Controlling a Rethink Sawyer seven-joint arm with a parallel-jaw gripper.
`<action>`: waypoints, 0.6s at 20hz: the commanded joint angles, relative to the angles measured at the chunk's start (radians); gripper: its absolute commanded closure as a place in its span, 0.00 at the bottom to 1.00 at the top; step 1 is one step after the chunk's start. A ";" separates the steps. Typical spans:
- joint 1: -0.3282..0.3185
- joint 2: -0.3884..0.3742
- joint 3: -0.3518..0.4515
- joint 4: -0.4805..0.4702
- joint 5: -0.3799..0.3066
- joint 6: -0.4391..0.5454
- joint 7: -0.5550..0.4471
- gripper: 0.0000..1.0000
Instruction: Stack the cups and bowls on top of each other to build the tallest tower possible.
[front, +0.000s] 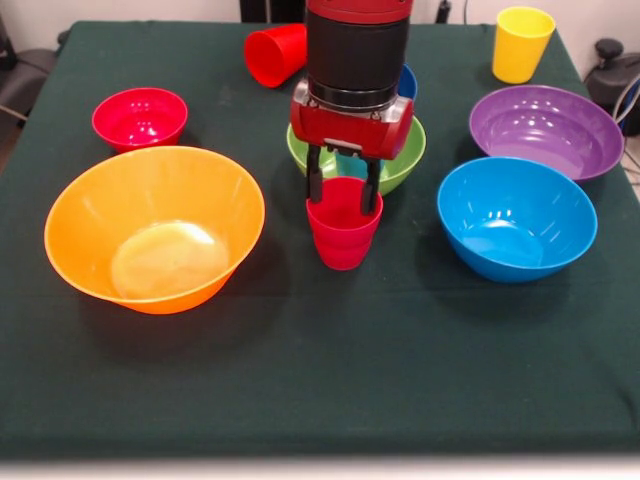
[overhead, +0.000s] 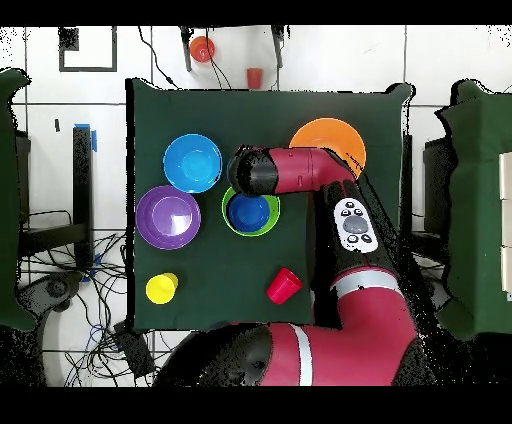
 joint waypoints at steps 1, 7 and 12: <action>0.009 0.022 0.037 -0.070 -0.039 0.117 -0.116 0.00; 0.006 0.001 0.027 -0.023 -0.055 0.088 -0.116 0.00; 0.020 0.046 0.022 -0.059 -0.069 0.059 -0.104 0.00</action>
